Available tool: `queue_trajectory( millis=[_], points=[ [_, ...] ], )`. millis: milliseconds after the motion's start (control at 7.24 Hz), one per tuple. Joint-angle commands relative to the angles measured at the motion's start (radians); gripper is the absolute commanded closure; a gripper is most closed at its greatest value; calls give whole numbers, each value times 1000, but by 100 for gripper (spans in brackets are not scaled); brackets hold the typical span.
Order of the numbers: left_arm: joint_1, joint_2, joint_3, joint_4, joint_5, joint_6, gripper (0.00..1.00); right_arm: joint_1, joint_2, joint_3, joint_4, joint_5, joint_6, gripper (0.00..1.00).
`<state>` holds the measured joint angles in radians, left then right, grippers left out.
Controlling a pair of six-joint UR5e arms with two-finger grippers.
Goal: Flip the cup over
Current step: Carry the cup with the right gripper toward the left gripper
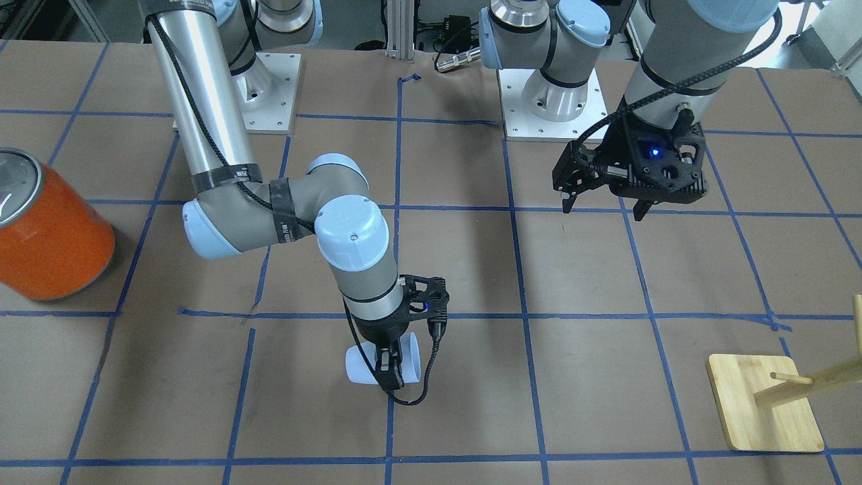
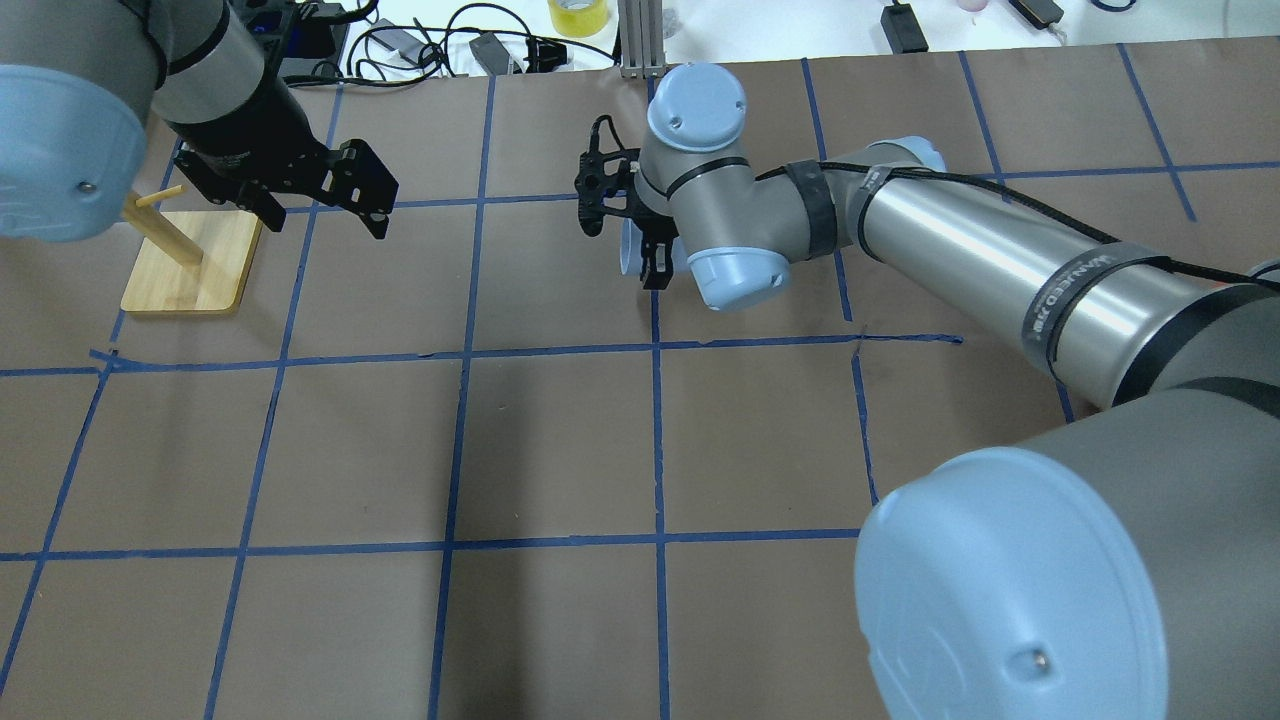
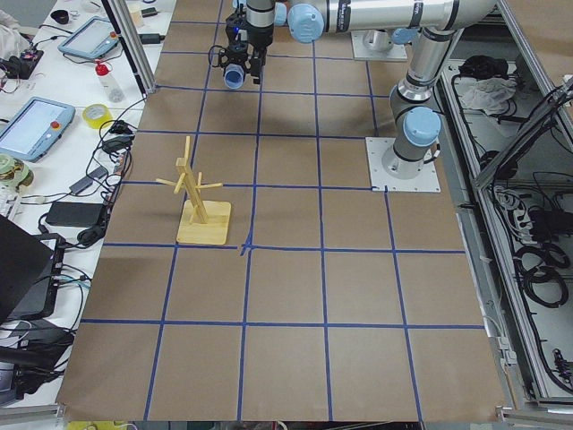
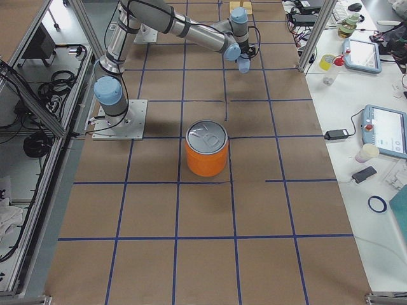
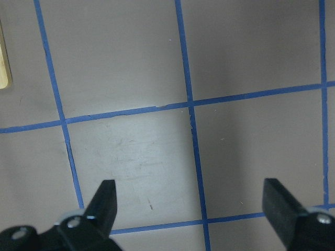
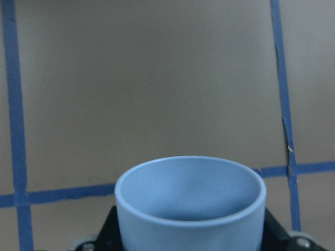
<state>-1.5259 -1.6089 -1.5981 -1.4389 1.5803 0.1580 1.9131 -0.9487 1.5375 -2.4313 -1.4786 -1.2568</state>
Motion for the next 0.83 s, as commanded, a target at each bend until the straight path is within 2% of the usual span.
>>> queue_trajectory(
  millis=[0, 276, 415, 553, 691],
  points=[
    [4, 0, -2, -2, -5, 0, 0, 85, 10, 3, -3, -12, -6, 42],
    [4, 0, -11, -2, -10, 0, 0, 90, 14, 1, -5, -12, -4, 40],
    [4, 0, -17, -2, -11, 0, 0, 90, 17, 9, -5, -11, -4, 31],
    [4, 0, -17, -2, -13, 2, 0, 89, 27, 7, -5, -6, -4, 5],
    [4, 0, -17, -2, -14, 9, 0, 90, 34, 7, -5, -17, -4, 0]
  ],
)
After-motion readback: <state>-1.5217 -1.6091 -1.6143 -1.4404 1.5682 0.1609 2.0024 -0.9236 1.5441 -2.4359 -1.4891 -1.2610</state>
